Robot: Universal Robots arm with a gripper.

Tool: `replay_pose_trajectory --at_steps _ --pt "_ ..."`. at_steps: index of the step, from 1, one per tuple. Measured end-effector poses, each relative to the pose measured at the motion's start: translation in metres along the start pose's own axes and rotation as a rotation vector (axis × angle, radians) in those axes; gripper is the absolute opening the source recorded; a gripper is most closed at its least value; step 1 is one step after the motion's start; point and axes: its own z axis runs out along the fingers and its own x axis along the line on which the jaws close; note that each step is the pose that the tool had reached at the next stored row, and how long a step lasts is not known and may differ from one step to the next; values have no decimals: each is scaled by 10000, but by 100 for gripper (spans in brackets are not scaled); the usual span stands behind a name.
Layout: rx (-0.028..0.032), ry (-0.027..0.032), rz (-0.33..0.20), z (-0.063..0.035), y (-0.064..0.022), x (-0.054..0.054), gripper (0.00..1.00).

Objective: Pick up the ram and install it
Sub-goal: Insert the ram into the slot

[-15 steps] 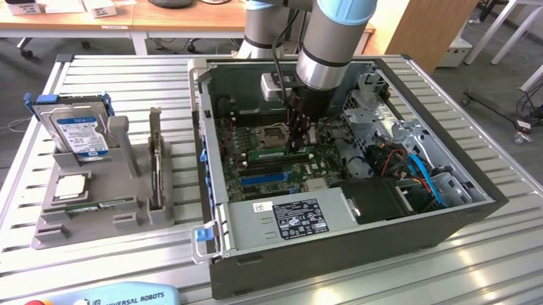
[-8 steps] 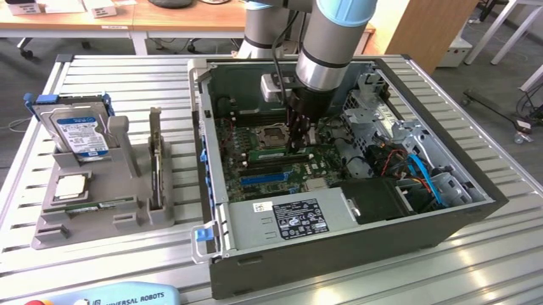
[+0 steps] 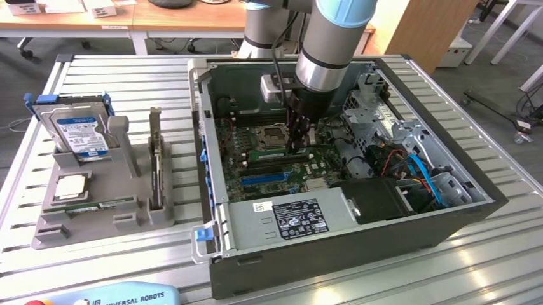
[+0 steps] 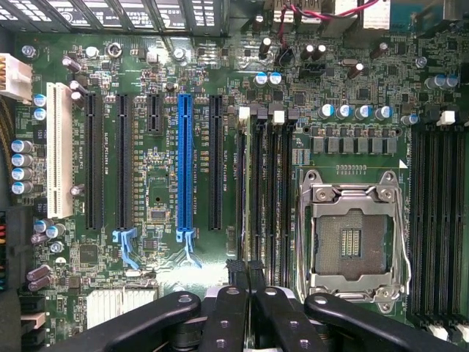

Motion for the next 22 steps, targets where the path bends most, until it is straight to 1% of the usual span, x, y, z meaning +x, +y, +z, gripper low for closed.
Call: replay_pose_trajectory --at_steps 22 --pt "-5 1 -12 33 -5 1 11"
